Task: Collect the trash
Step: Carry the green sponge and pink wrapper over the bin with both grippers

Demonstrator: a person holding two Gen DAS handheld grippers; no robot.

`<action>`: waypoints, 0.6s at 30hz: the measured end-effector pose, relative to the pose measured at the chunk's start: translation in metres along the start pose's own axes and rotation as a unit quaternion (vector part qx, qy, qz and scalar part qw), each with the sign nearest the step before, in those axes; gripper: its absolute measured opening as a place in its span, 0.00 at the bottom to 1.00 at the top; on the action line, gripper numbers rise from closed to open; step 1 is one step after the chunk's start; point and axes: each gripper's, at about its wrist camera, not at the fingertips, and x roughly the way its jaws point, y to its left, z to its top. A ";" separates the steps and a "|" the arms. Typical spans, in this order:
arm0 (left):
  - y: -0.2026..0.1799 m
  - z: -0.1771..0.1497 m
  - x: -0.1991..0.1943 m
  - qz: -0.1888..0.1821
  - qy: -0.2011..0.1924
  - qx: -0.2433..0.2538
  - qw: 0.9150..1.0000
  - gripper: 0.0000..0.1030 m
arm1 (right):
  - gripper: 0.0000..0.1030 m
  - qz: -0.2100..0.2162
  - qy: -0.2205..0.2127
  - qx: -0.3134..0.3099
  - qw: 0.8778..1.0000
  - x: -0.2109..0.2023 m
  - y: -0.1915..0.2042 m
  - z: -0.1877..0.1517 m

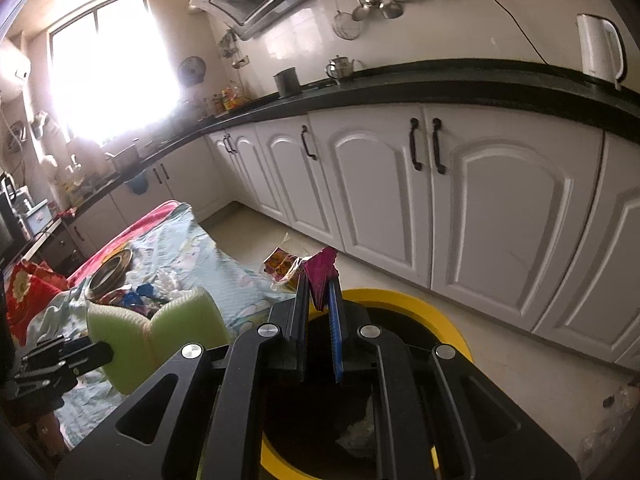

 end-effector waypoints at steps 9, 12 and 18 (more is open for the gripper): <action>-0.016 -0.006 0.028 -0.008 0.029 0.015 0.999 0.21 | 0.09 -0.016 0.027 0.018 0.999 0.013 -0.026 -0.010; -0.021 -0.009 0.037 -0.010 0.039 0.020 0.999 0.21 | 0.09 -0.021 0.035 0.020 0.999 0.018 -0.030 -0.013; -0.026 -0.015 0.054 -0.012 0.056 0.028 0.998 0.21 | 0.09 -0.038 0.053 0.018 0.998 0.029 -0.036 -0.020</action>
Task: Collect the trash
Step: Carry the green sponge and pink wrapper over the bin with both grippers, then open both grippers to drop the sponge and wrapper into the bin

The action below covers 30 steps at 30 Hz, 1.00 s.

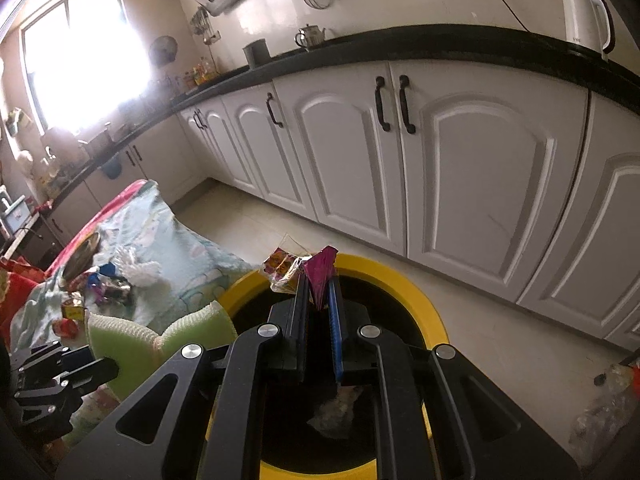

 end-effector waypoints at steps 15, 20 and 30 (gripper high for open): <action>-0.007 -0.008 0.031 -0.008 0.037 0.006 0.999 0.21 | 0.11 -0.013 0.028 -0.001 1.000 0.018 -0.007 -0.009; -0.008 -0.008 0.038 -0.013 0.040 0.007 0.999 0.22 | 0.12 -0.016 0.034 0.004 0.999 0.022 -0.008 -0.009; -0.004 -0.008 0.034 -0.015 0.030 -0.006 0.999 0.41 | 0.32 -0.023 0.036 0.016 0.999 0.024 -0.014 -0.009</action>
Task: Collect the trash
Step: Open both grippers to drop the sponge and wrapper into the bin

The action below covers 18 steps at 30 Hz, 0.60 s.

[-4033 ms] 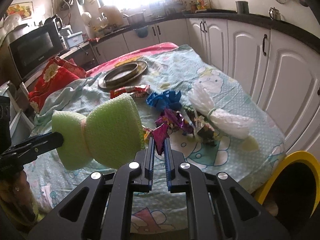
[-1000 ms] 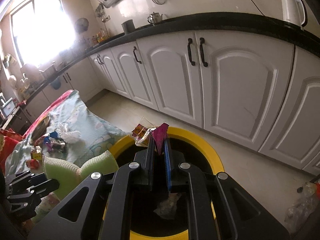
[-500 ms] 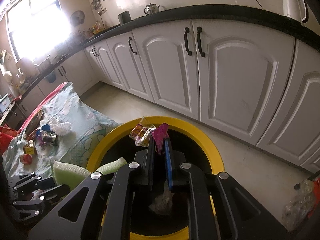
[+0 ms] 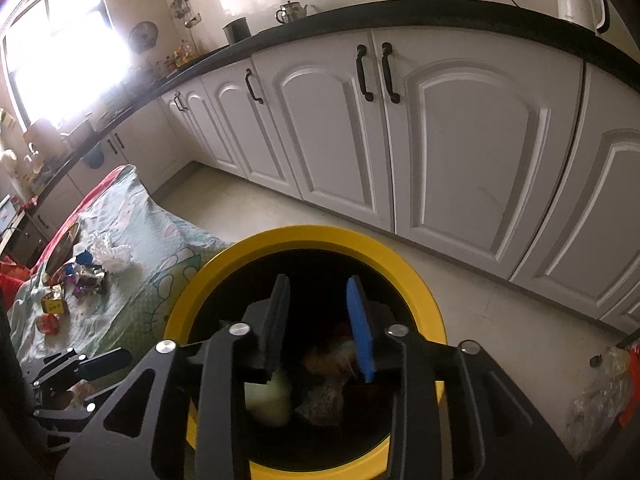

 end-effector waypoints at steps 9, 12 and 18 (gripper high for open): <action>0.013 0.007 -0.038 0.034 -0.059 -0.023 0.997 0.84 | 0.55 -0.004 -0.041 -0.008 0.999 -0.022 0.013 0.006; 0.019 0.009 -0.050 0.046 -0.076 -0.030 0.996 0.89 | 0.63 0.001 -0.053 -0.016 0.998 -0.030 0.022 0.009; 0.033 0.010 -0.073 0.073 -0.102 -0.046 0.991 0.89 | 0.74 0.014 -0.081 -0.034 0.996 -0.050 0.045 0.014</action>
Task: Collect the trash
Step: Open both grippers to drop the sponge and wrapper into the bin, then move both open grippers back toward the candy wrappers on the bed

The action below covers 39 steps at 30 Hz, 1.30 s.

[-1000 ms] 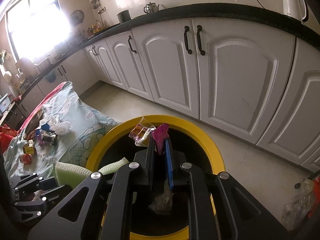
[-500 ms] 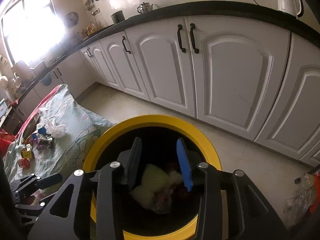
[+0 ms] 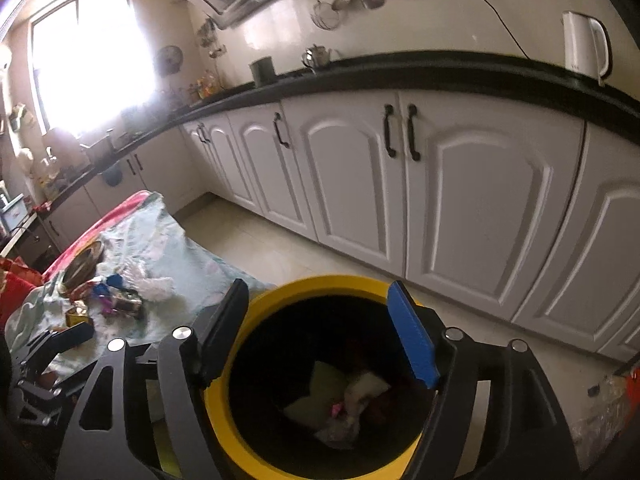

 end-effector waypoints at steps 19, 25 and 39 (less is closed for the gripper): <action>0.050 0.007 -0.049 0.073 -0.073 -0.023 0.994 0.89 | 0.80 0.045 -0.044 -0.074 0.995 -0.030 0.076 0.004; 0.062 0.007 -0.058 0.085 -0.086 -0.032 0.992 0.89 | 0.83 0.056 -0.048 -0.100 0.992 -0.033 0.098 0.001; 0.107 0.004 -0.072 0.120 -0.102 -0.074 0.985 0.89 | 0.83 0.085 -0.034 -0.147 0.985 -0.029 0.144 -0.012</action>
